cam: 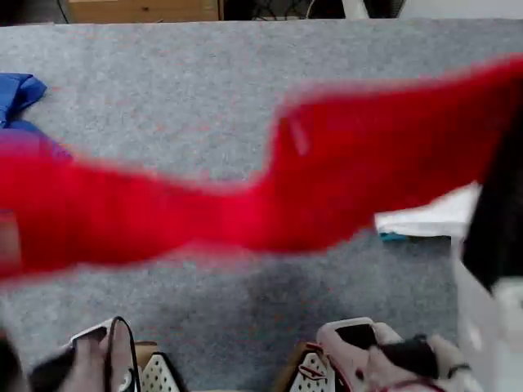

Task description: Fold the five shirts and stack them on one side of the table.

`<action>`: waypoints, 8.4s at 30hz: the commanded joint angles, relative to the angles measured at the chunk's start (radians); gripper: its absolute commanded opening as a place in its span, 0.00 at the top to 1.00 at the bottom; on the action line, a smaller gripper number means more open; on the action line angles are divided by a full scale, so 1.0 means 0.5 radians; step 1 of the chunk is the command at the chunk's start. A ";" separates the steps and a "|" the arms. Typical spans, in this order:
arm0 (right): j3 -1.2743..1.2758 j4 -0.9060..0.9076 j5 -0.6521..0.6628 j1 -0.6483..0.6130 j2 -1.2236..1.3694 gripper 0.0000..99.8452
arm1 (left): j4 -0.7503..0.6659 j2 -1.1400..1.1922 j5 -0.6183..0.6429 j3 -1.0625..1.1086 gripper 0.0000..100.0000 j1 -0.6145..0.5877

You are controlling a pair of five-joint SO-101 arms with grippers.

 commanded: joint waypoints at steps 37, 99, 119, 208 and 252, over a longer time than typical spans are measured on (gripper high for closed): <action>0.928 -0.651 0.181 -0.160 1.643 0.99 | -2.697 1.096 -0.052 3.181 0.97 0.155; 4.503 -0.270 0.755 -0.236 -0.232 0.83 | -1.231 0.331 -0.537 4.559 0.74 -0.373; 3.945 -0.792 0.488 -0.715 0.806 0.99 | -1.663 0.733 0.150 3.963 0.97 -0.005; 4.911 -0.549 0.758 -0.608 -0.023 0.99 | -2.575 1.491 0.264 4.043 0.97 -0.176; 4.700 -0.767 1.028 -1.292 0.508 0.93 | -2.575 1.491 0.258 4.046 0.97 -0.176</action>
